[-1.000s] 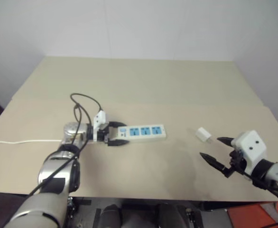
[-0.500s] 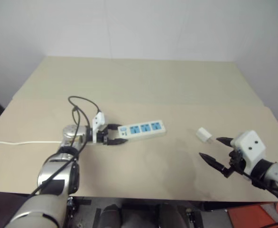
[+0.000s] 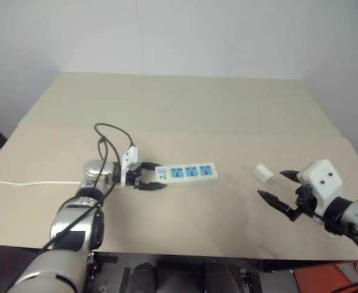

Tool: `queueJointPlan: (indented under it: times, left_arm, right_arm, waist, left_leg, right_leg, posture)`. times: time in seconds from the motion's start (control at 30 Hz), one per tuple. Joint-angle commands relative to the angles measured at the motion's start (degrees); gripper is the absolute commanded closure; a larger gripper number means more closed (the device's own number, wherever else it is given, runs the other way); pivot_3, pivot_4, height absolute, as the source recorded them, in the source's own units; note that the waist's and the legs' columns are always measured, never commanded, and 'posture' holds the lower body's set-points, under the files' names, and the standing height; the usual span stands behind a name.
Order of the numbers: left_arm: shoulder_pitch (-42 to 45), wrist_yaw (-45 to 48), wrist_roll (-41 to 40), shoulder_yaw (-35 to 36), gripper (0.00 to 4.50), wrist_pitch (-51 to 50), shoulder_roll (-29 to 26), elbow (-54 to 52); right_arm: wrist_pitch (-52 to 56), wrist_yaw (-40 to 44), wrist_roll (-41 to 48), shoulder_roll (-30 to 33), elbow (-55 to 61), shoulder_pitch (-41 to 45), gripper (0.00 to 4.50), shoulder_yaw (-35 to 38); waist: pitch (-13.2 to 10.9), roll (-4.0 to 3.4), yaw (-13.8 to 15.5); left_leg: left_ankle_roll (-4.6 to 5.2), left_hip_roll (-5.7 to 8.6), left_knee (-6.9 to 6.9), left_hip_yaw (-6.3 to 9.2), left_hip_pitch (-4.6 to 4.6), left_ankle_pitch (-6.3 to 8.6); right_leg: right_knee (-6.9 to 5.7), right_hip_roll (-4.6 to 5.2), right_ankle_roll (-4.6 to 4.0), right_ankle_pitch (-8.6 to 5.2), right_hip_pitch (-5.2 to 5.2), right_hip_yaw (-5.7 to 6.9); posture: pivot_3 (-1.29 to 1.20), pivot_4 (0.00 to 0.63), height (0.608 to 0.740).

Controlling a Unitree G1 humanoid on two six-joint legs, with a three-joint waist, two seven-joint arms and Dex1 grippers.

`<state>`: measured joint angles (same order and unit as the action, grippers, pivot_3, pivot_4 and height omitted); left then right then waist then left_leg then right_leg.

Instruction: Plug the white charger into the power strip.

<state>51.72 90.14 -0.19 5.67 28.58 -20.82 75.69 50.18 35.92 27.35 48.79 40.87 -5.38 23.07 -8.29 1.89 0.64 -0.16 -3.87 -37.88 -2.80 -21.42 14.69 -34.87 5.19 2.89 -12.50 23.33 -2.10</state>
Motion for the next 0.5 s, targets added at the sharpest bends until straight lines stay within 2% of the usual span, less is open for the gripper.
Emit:
queueJointPlan:
  times: [0.03, 0.17, 0.3, 0.4, 0.5]
  left_arm:
    - [0.37, 1.91, -0.2, -0.65, 1.23, 1.95, 0.56, -1.34]
    - [0.36, 2.36, 0.09, -1.81, 1.23, 3.17, 0.84, -1.33]
    - [0.5, 2.36, 0.17, -3.99, 1.23, 3.92, 0.72, -1.43]
    - [0.6, 2.36, -0.27, -4.53, 1.23, 4.93, 0.76, -1.41]
    - [0.98, 2.36, -0.31, -4.96, 1.23, 5.02, 0.92, -1.2]
  right_arm:
    - [10.58, -1.18, 2.5, 5.46, -0.35, 5.63, 0.0, -0.78]
    - [21.33, 1.21, 4.28, 15.37, -3.56, 14.32, 0.0, -7.41]
    - [33.06, 3.23, 7.67, 18.85, -12.67, 29.69, 0.0, -15.25]
    - [32.39, 6.58, 6.16, 22.11, -17.48, 38.93, 0.0, -24.93]
    - [32.0, 8.99, 3.29, 21.36, -24.19, 49.24, 0.0, -35.48]
  waist:
    - [0.0, 0.0, 0.04]
    - [0.01, -0.02, 0.01]
    - [0.02, -0.04, -0.03]
    - [0.13, -0.23, 0.03]
    - [0.17, -0.28, 0.01]
  left_leg:
    - [0.0, 0.0, 0.0, 0.02, -0.02, 0.0]
    - [0.01, 0.0, 0.0, 0.04, -0.12, 0.01]
    - [0.02, 0.0, 0.0, 0.09, -0.23, 0.01]
    - [0.03, 0.0, -0.05, 0.12, -0.49, 0.01]
    - [0.05, 0.0, -0.07, 0.15, -0.81, 0.0]
  right_leg:
    - [0.02, 0.0, -0.01, 0.0, 0.01, 0.02]
    - [-0.01, 0.03, -0.05, -0.02, 0.12, 0.04]
    - [0.01, 0.03, -0.08, -0.03, 0.18, 0.09]
    - [-0.06, 0.03, -0.08, -0.03, 0.48, 0.07]
    - [-0.1, 0.02, -0.06, -0.01, 0.8, 0.09]
  posture:
    - [0.0, 0.15, 0.74]
    - [0.0, 0.15, 0.74]
    - [0.0, 0.15, 0.74]
    - [0.0, 0.15, 0.74]
    - [0.0, 0.15, 0.74]
